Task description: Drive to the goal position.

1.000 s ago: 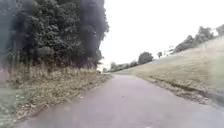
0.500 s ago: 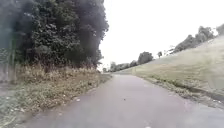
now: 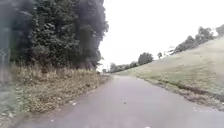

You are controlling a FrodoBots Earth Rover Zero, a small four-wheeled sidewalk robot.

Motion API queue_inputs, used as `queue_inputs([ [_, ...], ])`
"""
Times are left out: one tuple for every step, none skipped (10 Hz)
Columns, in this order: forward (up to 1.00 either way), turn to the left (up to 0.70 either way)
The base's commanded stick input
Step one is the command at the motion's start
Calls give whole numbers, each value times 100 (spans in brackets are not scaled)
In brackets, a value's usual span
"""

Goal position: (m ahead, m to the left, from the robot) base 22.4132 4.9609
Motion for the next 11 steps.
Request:
queue_inputs([
  [45,0],
  [45,-1],
  [45,-8],
  [45,-15],
  [45,-11],
  [45,-6],
  [45,-1],
  [45,0],
  [45,0],
  [45,0],
  [45,0],
])
